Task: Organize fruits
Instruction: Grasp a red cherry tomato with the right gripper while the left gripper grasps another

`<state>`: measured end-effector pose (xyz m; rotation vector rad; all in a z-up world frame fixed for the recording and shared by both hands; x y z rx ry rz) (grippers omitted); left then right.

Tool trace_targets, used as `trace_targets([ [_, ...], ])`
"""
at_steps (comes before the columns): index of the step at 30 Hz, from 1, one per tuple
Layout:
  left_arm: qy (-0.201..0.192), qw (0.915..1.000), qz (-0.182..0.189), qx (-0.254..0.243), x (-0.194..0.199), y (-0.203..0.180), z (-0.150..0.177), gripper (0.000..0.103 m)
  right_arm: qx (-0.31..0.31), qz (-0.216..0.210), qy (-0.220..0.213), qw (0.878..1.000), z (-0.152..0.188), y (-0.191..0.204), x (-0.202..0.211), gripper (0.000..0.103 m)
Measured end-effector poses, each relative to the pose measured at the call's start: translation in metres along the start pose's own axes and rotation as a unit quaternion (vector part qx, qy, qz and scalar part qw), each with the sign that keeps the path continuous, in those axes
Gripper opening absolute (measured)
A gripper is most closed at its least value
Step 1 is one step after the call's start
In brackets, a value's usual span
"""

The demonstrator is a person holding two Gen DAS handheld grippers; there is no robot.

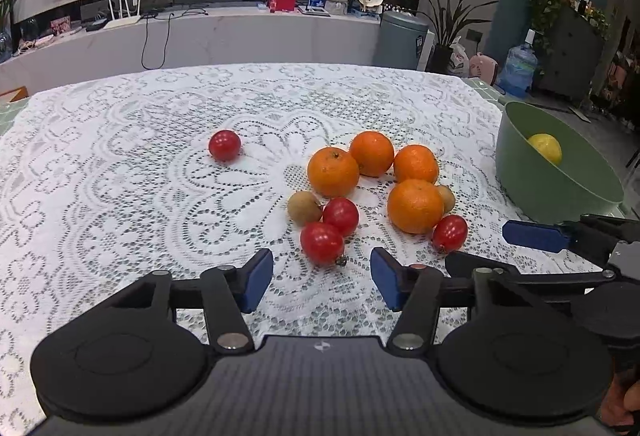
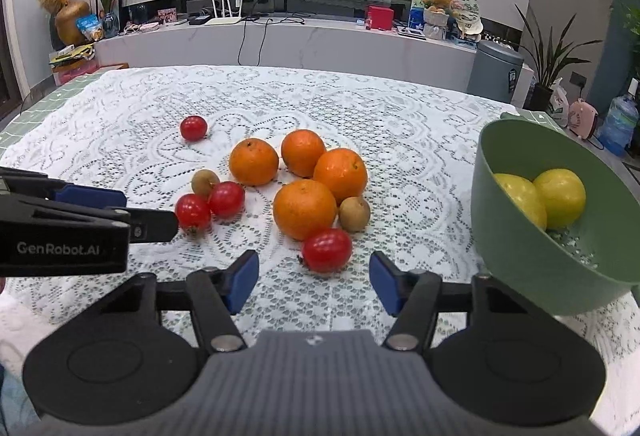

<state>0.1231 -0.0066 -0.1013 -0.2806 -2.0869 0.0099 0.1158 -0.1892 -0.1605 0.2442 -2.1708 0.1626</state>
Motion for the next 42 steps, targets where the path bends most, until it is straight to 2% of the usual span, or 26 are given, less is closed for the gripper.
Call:
trace_targets([
  [4, 0.007, 0.9999, -0.008, -0.003, -0.011, 0.001, -0.001, 0.062, 0.006, 0.007, 0.003, 1.000, -0.004, -0.001, -0.010, 0.051],
  [16, 0.014, 0.9999, -0.002, 0.004, -0.027, 0.002, -0.009, 0.055, 0.016, 0.004, 0.008, 1.000, -0.011, 0.000, -0.028, 0.045],
  [27, 0.019, 0.9998, -0.001, -0.004, -0.032, -0.001, -0.010, 0.038, 0.011, 0.004, 0.017, 1.000, -0.012, -0.003, -0.037, 0.037],
  [33, 0.020, 0.9998, -0.001, -0.004, -0.033, -0.002, -0.011, 0.034, 0.011, 0.004, 0.016, 1.000, -0.012, -0.005, -0.038, 0.033],
  [42, 0.016, 0.9998, -0.010, -0.004, -0.026, -0.005, -0.010, 0.033, 0.015, 0.005, 0.010, 1.000, -0.009, -0.006, -0.028, 0.032],
])
Point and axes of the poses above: each gripper's, at about its wrist camera, not at the fingertips, and x roughly against the way its jaws point, y to its left, z to its underside, the point moved 6 cm from there along -x, roughly the way its jaws point, and after that the axes turned 15 degrees about y, right-handed, at the moved point
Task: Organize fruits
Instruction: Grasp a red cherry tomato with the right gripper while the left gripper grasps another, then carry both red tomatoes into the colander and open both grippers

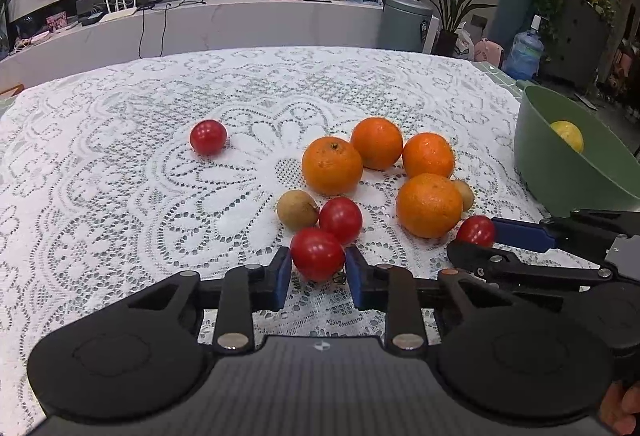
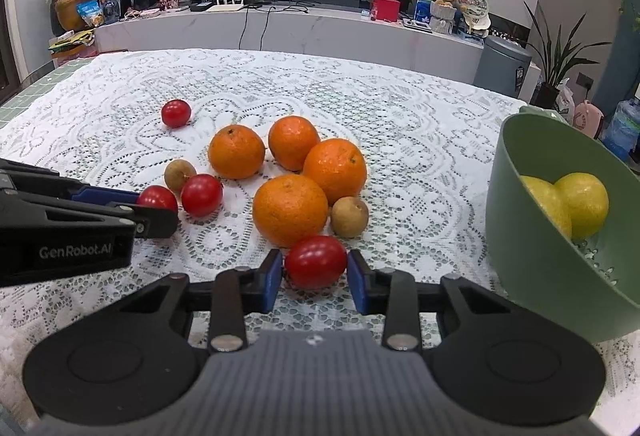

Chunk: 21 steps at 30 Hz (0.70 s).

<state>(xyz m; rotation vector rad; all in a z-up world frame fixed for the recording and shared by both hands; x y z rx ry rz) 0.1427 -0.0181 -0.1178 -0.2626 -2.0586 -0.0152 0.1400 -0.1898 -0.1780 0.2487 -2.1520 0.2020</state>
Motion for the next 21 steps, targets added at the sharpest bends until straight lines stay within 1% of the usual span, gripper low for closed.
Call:
trace_targets([
  [7, -0.019, 0.9998, 0.005, -0.004, 0.029, -0.009, -0.002, 0.033, 0.005, -0.004, -0.019, 1.000, 0.004, -0.006, 0.027, 0.032],
  [12, -0.036, 0.9990, 0.012, -0.026, 0.050, -0.028, -0.008, 0.033, 0.014, -0.016, -0.031, 0.999, 0.005, -0.013, 0.052, 0.032],
  [16, -0.038, 0.9979, 0.035, -0.040, 0.063, -0.048, -0.015, 0.033, 0.019, -0.023, -0.038, 0.999, 0.003, -0.025, 0.071, 0.032],
  [21, -0.033, 0.9958, 0.073, -0.044, 0.072, -0.070, -0.024, 0.033, 0.030, -0.009, -0.052, 0.998, 0.000, -0.051, 0.097, 0.032],
])
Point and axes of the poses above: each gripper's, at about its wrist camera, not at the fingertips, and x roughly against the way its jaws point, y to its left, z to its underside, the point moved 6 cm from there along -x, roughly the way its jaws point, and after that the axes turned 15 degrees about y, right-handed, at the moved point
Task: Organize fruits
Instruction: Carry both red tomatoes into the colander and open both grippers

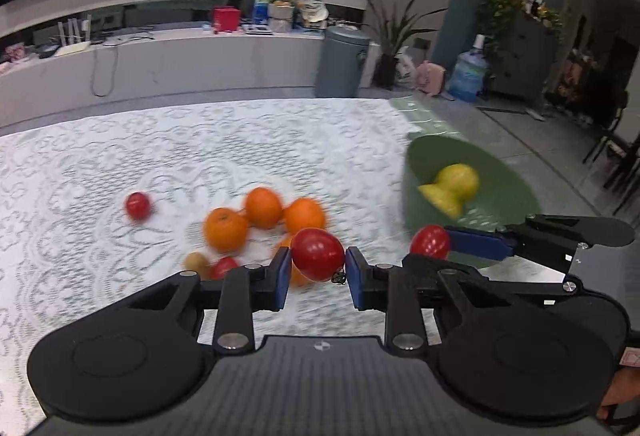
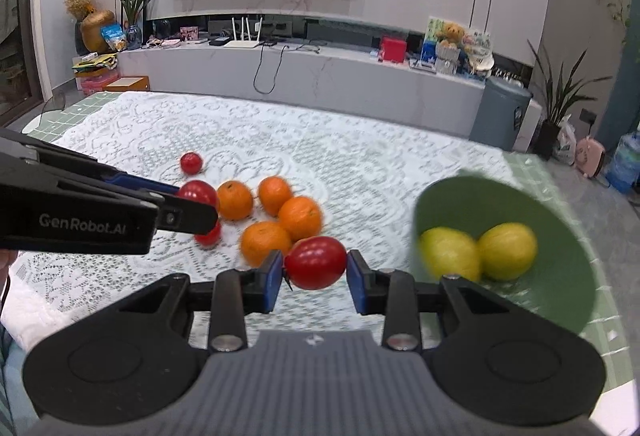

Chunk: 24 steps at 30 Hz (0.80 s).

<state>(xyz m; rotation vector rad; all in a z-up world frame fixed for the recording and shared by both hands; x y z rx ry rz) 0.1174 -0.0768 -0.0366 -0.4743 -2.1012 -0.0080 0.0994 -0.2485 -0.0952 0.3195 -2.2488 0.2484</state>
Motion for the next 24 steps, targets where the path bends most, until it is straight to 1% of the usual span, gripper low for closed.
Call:
trace_targets([
  [5, -0.009, 0.9993, 0.020, -0.030, 0.002, -0.029, -0.018, 0.032, 0.015, 0.025, -0.005, 1.000, -0.005, -0.031, 0.022, 0.032],
  [8, -0.011, 0.9982, 0.039, -0.045, 0.001, -0.048, -0.032, 0.032, 0.020, 0.038, 0.000, 0.999, -0.006, -0.051, 0.031, 0.032],
  [13, -0.011, 0.9958, 0.068, -0.061, -0.009, -0.079, -0.054, 0.028, 0.016, 0.059, 0.013, 0.998, -0.009, -0.086, 0.040, 0.032],
  [18, -0.016, 0.9932, 0.080, -0.083, -0.026, -0.112, -0.074, 0.026, -0.012, 0.065, 0.034, 0.997, -0.011, -0.119, 0.037, 0.032],
  [21, -0.013, 0.9916, 0.088, -0.094, -0.038, -0.127, -0.084, 0.026, -0.021, 0.064, 0.048, 0.997, -0.011, -0.134, 0.032, 0.032],
  [23, 0.000, 0.9907, 0.090, -0.102, -0.050, -0.134, -0.090, 0.026, -0.030, 0.061, 0.062, 0.996, -0.011, -0.145, 0.025, 0.032],
  [24, 0.009, 0.9902, 0.092, -0.105, -0.056, -0.137, -0.092, 0.024, -0.035, 0.058, 0.071, 0.995, -0.009, -0.150, 0.021, 0.032],
])
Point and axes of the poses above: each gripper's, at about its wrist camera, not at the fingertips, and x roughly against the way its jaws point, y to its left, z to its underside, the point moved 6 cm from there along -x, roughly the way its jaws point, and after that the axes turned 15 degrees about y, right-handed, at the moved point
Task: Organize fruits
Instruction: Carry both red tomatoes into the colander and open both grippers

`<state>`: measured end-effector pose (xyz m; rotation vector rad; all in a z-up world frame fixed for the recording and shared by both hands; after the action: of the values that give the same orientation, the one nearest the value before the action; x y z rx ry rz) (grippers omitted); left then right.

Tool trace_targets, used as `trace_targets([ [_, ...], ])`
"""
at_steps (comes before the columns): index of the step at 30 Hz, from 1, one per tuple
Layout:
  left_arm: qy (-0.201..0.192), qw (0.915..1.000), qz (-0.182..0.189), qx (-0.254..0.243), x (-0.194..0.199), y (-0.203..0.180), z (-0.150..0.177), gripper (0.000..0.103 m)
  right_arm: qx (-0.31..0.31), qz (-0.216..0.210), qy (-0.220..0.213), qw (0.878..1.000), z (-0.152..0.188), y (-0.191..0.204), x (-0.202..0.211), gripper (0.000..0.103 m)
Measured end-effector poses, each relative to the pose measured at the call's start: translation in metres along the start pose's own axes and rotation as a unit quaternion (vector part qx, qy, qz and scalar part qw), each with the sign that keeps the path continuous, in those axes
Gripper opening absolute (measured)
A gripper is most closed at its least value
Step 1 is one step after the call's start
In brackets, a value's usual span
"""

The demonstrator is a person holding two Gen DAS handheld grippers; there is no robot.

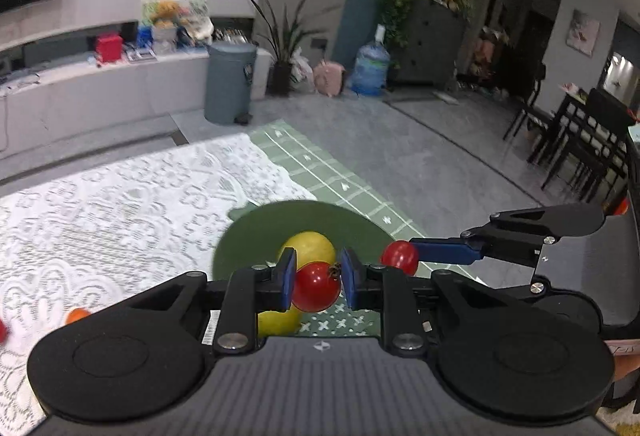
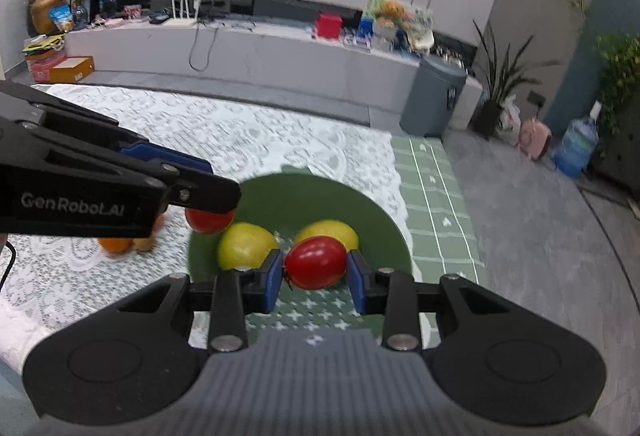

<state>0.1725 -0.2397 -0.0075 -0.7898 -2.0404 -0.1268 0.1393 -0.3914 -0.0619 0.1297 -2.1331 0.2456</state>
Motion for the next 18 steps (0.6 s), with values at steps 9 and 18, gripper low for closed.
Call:
trace_targets([
  [9, 0.088, 0.9958, 0.025, -0.003, -0.049, 0.003, -0.003, 0.021, -0.019, -0.032, 0.092, 0.995, 0.003, -0.022, -0.047, 0.032],
  [18, 0.096, 0.9946, 0.037, 0.011, -0.050, 0.014, 0.004, 0.021, -0.029, -0.055, 0.133, 0.989, 0.007, -0.015, -0.071, 0.032],
])
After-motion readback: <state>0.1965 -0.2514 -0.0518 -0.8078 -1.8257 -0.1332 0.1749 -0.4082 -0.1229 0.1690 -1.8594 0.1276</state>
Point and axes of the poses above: each gripper's, at about its wrist camera, not at the fingertips, and x roughly against the way its jaws point, y to its left, z to its underside, the point moved 6 cm from there along -x, roughly the way its jaws point, and after that the axes turned 15 degrees about y, right-handed, at the moved point
